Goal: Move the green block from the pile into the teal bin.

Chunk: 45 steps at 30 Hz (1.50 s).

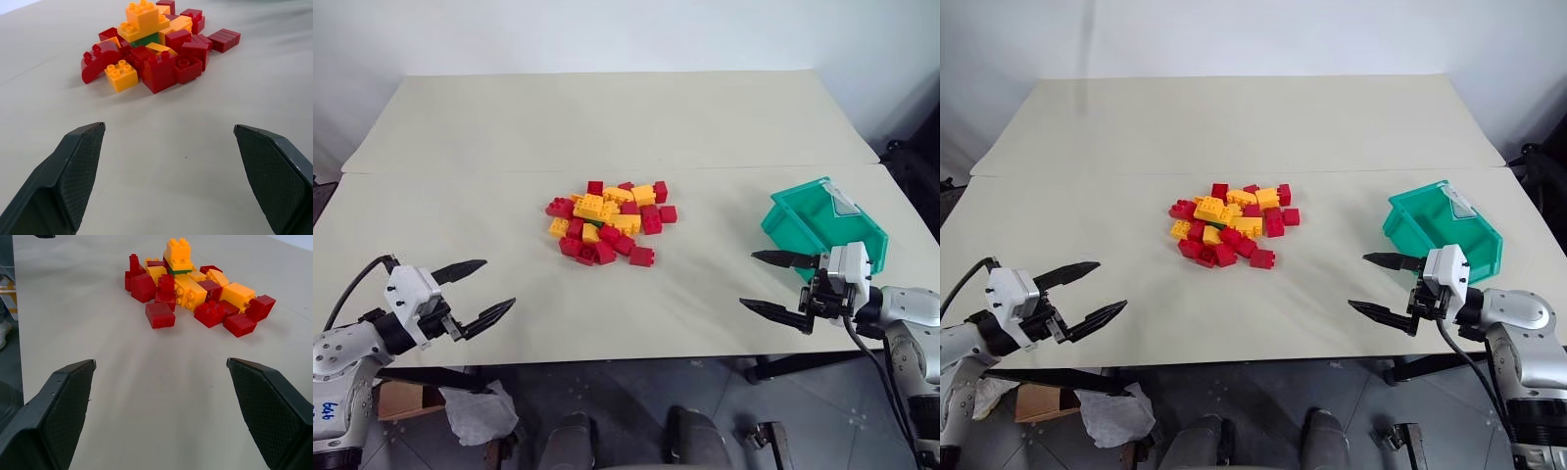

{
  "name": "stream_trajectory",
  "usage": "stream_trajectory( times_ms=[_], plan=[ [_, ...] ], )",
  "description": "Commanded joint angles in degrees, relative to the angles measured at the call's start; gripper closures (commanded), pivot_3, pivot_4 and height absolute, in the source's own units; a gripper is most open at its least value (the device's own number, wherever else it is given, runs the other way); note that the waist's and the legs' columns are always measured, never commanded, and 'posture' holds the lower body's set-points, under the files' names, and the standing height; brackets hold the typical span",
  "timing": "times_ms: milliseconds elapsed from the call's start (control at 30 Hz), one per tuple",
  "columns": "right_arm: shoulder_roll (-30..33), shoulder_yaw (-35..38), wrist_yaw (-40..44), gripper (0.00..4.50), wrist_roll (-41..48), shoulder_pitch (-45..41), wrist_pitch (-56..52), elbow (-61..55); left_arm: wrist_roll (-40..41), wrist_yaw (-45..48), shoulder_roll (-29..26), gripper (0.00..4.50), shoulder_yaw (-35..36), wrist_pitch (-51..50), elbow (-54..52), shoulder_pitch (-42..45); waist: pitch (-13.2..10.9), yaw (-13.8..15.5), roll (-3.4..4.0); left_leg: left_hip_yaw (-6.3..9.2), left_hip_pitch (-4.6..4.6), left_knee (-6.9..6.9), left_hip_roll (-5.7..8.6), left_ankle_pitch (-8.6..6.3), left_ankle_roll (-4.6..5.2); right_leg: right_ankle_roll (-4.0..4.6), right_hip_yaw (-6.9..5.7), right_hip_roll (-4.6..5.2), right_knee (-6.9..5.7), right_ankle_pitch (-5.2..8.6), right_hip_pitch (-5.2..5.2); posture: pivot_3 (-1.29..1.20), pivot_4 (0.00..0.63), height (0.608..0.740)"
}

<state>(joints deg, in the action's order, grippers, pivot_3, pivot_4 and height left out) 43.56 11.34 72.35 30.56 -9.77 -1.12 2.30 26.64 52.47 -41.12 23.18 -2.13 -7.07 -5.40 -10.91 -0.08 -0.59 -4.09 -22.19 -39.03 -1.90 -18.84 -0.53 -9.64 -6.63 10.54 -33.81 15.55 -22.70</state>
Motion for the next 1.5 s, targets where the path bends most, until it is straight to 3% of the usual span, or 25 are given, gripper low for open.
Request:
stream_trajectory(
  times_ms=[33,600,800,1067,1400,1500],
  plan=[
    [-0.47,0.93,-0.36,0.01,0.20,-0.20,0.80,-1.39,0.42,-0.89,0.31,0.00,0.51,-0.09,-2.49,0.14,0.00,0.02,0.00,0.00,0.00,0.00,0.00,0.00,0.00,0.00,0.00,0.00,0.00,0.00,0.00,0.00,0.150,0.740],
    [-7.62,-0.89,-6.76,0.01,2.68,-6.70,-5.16,-4.86,6.99,-4.04,4.29,0.00,3.41,-5.91,-6.72,-0.31,0.00,-0.04,0.00,0.01,0.01,-0.01,-0.01,0.00,-0.01,0.00,0.00,0.00,-0.04,0.00,0.00,0.00,0.150,0.740],
    [-12.28,-3.32,-10.73,0.01,3.98,-14.42,-8.68,-7.02,6.26,-7.46,8.13,0.00,8.05,-3.64,-3.34,-4.65,-0.01,-0.41,0.01,0.01,0.04,-0.01,-0.03,0.00,-0.02,0.00,0.00,-0.01,-0.09,0.00,-0.01,0.00,0.150,0.740],
    [-12.38,-4.09,-11.02,0.01,1.63,-14.60,-7.62,-5.59,6.40,-8.26,8.95,0.00,10.47,-1.60,-3.17,-8.13,0.00,0.68,-0.01,0.01,-0.01,-0.06,-0.02,-0.11,0.00,0.00,-0.06,0.00,-0.04,0.00,-0.01,0.00,0.150,0.740],
    [-12.22,-3.59,-11.61,0.01,-0.06,-12.01,-6.17,-4.77,5.95,-8.50,8.65,0.00,9.57,-1.54,-5.01,-7.97,-0.05,-0.34,0.09,0.08,-0.04,0.01,-0.02,-0.12,-0.02,0.00,-0.11,0.01,-0.05,0.00,0.06,0.00,0.150,0.740],
    [-12.43,-3.53,-11.62,0.01,-0.48,-12.06,-5.49,-4.64,5.98,-8.07,8.94,0.00,10.10,-1.09,-4.92,-9.06,-0.16,-1.68,0.27,2.09,0.02,0.21,0.55,0.15,0.05,-0.05,-2.18,0.68,0.00,0.03,1.27,0.00,0.150,0.740]
  ],
)
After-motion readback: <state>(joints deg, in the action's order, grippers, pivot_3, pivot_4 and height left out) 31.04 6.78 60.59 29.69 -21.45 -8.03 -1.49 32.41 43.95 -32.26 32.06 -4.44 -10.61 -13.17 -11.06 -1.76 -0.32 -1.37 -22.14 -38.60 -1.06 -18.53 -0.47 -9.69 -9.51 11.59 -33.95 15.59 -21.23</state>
